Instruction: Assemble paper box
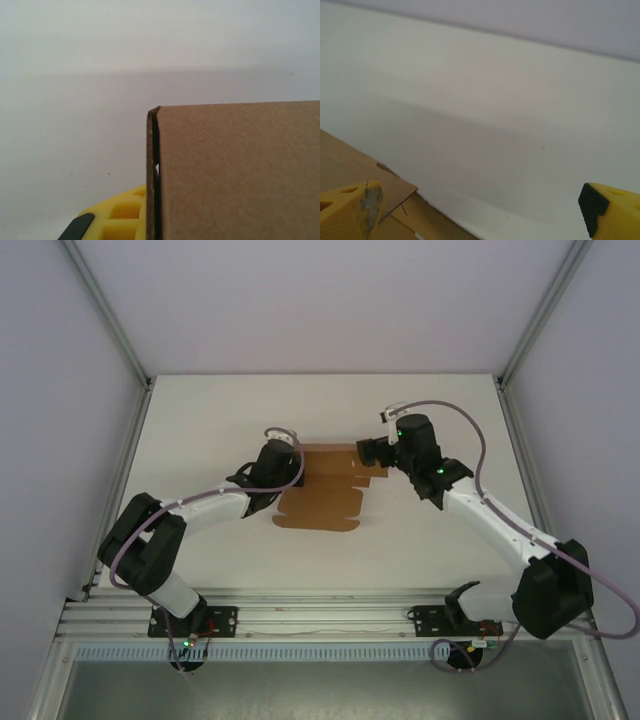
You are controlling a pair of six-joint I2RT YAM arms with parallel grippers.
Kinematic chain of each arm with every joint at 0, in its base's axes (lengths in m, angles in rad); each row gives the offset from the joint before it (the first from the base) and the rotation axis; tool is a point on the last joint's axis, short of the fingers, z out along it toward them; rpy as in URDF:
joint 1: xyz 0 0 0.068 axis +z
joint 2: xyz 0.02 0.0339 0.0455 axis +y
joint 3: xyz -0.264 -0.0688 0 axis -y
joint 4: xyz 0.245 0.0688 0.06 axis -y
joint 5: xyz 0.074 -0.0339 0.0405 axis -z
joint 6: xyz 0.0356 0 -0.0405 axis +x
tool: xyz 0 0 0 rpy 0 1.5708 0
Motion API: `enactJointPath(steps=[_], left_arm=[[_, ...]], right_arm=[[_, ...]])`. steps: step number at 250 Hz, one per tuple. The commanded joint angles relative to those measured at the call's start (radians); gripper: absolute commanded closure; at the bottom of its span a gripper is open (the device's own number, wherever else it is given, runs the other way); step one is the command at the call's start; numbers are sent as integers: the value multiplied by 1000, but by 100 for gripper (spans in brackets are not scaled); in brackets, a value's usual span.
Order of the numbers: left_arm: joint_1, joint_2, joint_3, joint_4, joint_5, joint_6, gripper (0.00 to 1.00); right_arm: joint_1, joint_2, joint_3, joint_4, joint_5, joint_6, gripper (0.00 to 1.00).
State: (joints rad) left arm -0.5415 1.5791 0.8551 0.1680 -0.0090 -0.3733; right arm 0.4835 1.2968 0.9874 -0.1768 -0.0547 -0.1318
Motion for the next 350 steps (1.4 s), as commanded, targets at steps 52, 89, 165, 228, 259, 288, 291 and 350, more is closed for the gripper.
enactJointPath(steps=[52,89,165,228,259,288,291,350], left_arm=[[-6,-5,32,-38,-9,-69,100],[-3,11,56,-53,-10,-91,100],[-3,-11,56,-85,27,46,100],[-1,6,68,-111,45,51,100],[0,4,64,-96,85,58,100],[2,-7,63,-94,86,44,100],[2,-8,62,-95,87,40,100],[15,-19,59,-90,140,45,100]], right_arm=[[79,108,-55,87,-3,35,0],[128,145,-52,137,38,56,0],[55,53,16,-71,166,8,0],[11,-8,-9,-161,24,37,0],[9,12,6,-189,1,13,0],[9,40,22,-224,-19,-11,0],[8,42,23,-229,-21,-15,0],[3,33,21,-325,69,-101,0]])
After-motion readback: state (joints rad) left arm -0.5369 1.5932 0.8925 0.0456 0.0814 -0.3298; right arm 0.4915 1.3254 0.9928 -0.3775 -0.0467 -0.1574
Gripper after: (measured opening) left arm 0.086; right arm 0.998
